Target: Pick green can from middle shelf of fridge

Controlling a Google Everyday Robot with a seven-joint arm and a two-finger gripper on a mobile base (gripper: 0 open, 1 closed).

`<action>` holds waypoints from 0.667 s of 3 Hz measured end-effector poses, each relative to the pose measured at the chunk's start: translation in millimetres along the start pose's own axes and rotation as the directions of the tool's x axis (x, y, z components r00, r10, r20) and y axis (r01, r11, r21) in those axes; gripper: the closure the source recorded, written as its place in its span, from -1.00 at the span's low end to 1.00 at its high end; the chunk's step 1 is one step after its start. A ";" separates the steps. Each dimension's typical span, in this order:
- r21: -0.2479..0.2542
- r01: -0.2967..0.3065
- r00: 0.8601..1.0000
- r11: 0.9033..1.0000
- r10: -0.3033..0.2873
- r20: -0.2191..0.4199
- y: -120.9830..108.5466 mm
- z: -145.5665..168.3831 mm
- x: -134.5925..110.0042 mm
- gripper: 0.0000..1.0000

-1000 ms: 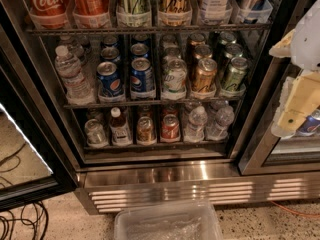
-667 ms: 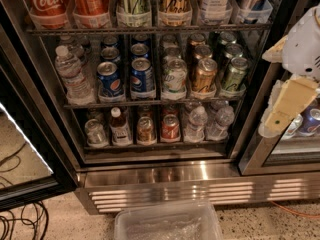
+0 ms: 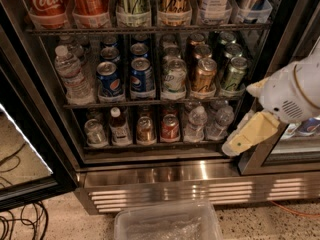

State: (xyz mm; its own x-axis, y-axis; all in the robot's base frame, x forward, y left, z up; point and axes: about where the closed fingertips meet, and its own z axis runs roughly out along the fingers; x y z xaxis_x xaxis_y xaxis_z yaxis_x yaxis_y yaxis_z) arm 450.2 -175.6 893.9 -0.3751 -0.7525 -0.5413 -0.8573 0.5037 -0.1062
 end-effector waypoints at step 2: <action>0.052 -0.019 0.999 0.998 0.016 0.052 -10.8 1.0 -9.2 -1.00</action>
Offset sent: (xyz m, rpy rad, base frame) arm 0.0115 0.0022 0.0034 0.0358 -0.0509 -0.0382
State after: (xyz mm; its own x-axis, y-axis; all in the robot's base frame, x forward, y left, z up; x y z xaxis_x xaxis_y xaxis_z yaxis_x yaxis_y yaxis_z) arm 463.3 -173.7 899.2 -0.3701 -0.7212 -0.5855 -0.8307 0.5391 -0.1390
